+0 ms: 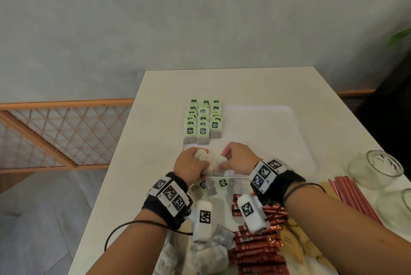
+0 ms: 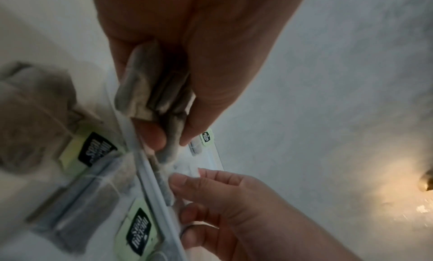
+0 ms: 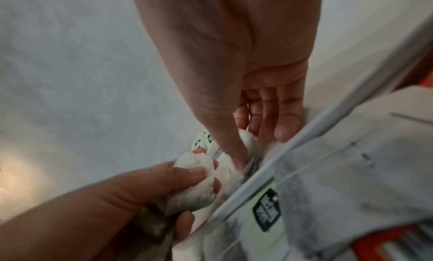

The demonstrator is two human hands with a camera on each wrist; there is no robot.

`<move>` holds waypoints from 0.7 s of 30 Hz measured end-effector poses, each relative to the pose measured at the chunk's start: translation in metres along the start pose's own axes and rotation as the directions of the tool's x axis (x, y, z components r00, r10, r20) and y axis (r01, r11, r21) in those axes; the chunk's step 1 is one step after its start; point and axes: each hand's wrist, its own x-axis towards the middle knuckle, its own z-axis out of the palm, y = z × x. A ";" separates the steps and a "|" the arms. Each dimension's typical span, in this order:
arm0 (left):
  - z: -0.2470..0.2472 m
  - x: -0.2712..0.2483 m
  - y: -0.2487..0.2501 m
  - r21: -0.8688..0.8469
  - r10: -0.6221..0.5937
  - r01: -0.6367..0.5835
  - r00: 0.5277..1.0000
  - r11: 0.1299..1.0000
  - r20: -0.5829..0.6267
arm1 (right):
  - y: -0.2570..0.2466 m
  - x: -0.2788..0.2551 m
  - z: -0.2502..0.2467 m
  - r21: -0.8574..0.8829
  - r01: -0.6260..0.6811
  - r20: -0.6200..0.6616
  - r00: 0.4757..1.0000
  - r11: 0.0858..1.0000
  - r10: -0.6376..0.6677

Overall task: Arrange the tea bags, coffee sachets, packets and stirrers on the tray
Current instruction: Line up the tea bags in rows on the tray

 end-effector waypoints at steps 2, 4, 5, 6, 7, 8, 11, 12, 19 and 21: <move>0.001 -0.001 0.002 0.039 0.060 -0.059 0.997 0.998 -0.045 | 0.001 -0.002 -0.001 0.125 -0.003 -0.008 1.000 0.992 0.004; 0.004 -0.002 0.004 0.101 0.123 -0.115 0.990 0.988 -0.074 | 0.003 -0.005 -0.003 0.232 0.011 -0.039 0.999 0.973 -0.002; 0.006 -0.003 0.005 0.148 0.155 -0.143 0.985 0.979 -0.075 | 0.003 -0.007 -0.004 0.268 0.021 -0.067 0.998 0.963 -0.003; 0.008 -0.003 0.007 0.196 0.180 -0.163 0.981 0.967 -0.068 | 0.002 -0.009 -0.005 0.296 0.032 -0.097 0.995 0.955 -0.004; 0.011 -0.004 0.009 0.227 0.195 -0.178 0.979 0.957 -0.054 | 0.001 -0.010 -0.007 0.321 0.048 -0.122 0.993 0.946 -0.009; 0.013 -0.006 0.012 0.230 0.199 -0.185 0.979 0.955 -0.039 | -0.001 -0.011 -0.008 0.347 0.061 -0.137 0.990 0.936 -0.014; 0.022 -0.010 0.018 0.211 0.221 -0.215 0.975 0.954 -0.007 | -0.005 -0.014 -0.010 0.427 0.086 -0.158 0.987 0.900 -0.020; 0.024 -0.011 0.020 0.211 0.229 -0.223 0.973 0.952 -0.005 | -0.006 -0.014 -0.010 0.438 0.092 -0.166 0.986 0.894 -0.020; 0.020 -0.008 0.025 0.134 0.198 -0.194 0.980 0.972 -0.012 | -0.006 -0.017 -0.022 0.548 0.102 -0.145 0.989 0.830 -0.026; 0.017 -0.006 0.025 0.099 0.180 -0.178 0.983 0.979 -0.015 | -0.001 -0.014 -0.023 0.493 0.117 -0.186 0.982 0.862 -0.027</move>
